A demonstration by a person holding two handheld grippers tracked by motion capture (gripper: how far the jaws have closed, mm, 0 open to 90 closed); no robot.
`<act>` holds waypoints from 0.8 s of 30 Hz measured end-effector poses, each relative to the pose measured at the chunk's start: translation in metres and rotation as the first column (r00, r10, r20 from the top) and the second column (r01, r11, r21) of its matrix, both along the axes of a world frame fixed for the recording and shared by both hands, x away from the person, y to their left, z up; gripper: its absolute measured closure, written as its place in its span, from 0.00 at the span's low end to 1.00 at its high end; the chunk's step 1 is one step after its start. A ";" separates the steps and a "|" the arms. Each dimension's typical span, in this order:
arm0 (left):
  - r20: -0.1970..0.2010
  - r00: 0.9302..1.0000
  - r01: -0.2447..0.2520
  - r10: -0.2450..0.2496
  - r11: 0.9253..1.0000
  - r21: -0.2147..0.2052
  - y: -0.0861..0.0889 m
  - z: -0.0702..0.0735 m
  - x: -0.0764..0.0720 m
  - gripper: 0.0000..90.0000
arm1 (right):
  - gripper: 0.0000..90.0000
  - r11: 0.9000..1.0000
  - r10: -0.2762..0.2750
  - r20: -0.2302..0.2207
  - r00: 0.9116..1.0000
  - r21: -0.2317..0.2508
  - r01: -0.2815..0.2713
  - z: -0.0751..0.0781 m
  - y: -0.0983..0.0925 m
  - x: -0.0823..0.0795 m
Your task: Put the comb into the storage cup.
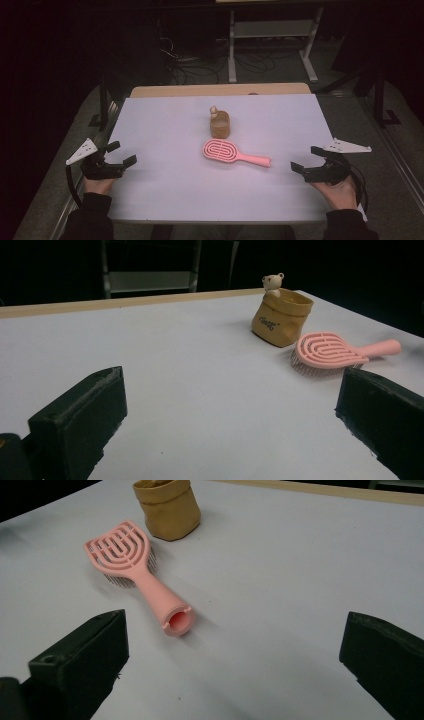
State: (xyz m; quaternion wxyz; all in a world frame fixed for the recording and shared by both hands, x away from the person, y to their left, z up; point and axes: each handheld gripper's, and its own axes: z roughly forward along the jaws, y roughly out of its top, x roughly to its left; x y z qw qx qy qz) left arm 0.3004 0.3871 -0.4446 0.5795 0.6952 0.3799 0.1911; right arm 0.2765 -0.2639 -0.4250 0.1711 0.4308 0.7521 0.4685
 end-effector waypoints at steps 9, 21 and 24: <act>0.000 1.000 -0.008 0.008 1.000 -0.003 0.000 0.000 -0.001 0.00 | 0.00 1.000 0.001 0.001 1.000 0.004 -0.001 0.000 0.000 -0.002; -0.004 1.000 -0.018 0.018 1.000 -0.009 0.000 -0.001 -0.002 0.00 | 0.00 1.000 0.014 0.019 1.000 -0.010 -0.014 0.006 0.005 -0.003; -0.008 1.000 -0.021 0.021 1.000 -0.013 0.001 -0.002 -0.002 0.00 | 0.00 1.000 0.019 0.019 1.000 -0.017 -0.019 0.006 0.006 -0.003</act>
